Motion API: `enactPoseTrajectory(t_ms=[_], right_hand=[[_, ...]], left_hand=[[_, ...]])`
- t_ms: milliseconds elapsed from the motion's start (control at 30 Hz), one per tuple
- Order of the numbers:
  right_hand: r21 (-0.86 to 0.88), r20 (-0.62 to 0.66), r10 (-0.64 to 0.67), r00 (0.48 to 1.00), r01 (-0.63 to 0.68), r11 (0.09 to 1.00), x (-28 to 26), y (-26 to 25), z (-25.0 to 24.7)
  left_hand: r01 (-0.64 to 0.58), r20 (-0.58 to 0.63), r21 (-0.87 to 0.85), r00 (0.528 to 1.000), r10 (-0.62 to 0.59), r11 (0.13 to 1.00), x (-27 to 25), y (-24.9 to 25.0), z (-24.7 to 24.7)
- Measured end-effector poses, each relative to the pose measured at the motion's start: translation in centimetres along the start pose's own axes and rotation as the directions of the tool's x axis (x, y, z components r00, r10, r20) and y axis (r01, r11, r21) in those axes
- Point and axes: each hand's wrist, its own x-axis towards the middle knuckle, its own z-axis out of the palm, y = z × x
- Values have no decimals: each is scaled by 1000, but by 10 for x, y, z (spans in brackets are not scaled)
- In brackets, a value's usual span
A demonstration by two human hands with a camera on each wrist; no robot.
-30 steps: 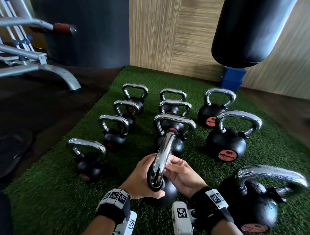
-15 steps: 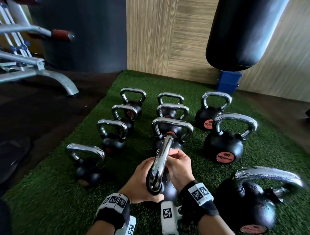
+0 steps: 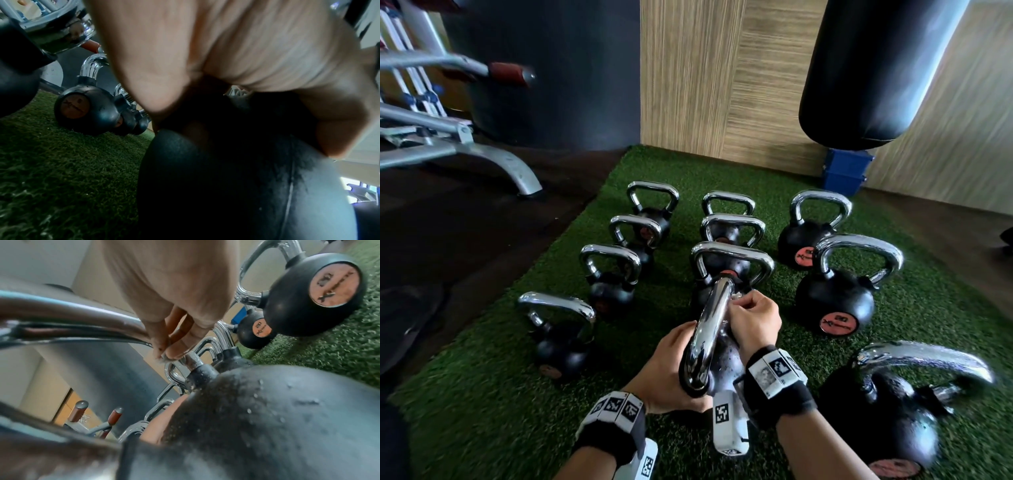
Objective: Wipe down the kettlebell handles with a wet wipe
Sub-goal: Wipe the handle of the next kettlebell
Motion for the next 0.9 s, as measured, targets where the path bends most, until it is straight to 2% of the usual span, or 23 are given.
enactPoseTrajectory(t_ms=[100, 200, 300, 400, 467, 533, 633, 700, 733, 800, 900], right_hand=[[-96, 10, 26, 1000, -25, 995, 0, 0, 4], [-193, 62, 41, 997, -29, 981, -3, 3, 7], [-225, 96, 43, 994, -20, 974, -4, 2, 7], [-244, 172, 47, 984, -4, 970, -3, -5, -4], [-223, 244, -37, 969, 93, 970, 3, -7, -16], [-270, 352, -174, 920, 278, 922, 14, -16, -27], [-322, 556, -356, 751, 590, 740, 29, -40, -34], [-333, 684, -367, 631, 717, 613, 34, -54, -35], [-343, 723, -358, 591, 757, 556, 34, -58, -35], [-360, 744, -352, 568, 784, 506, 31, -62, -35], [-435, 731, -307, 610, 763, 478, 27, -66, -40]], left_hand=[[4, 19, 69, 1000, -5, 998, -1, 1, -1], [-66, 52, 221, 997, 56, 973, -2, 1, -3], [-141, 179, 359, 980, 80, 923, 2, 14, -11], [-111, 277, 289, 961, 28, 951, 0, 37, -30], [-28, 204, 185, 979, -10, 982, -5, 50, -38], [5, 61, 128, 998, -13, 992, -9, 65, -39], [-40, -126, 183, 990, 64, 982, -6, 87, -31], [4, -153, 213, 988, 29, 977, -3, 97, -29], [29, -147, 198, 989, 1, 980, -2, 99, -29], [55, -119, 157, 992, -36, 986, -3, 100, -31], [58, -5, 199, 998, -59, 978, 4, 101, -45]])
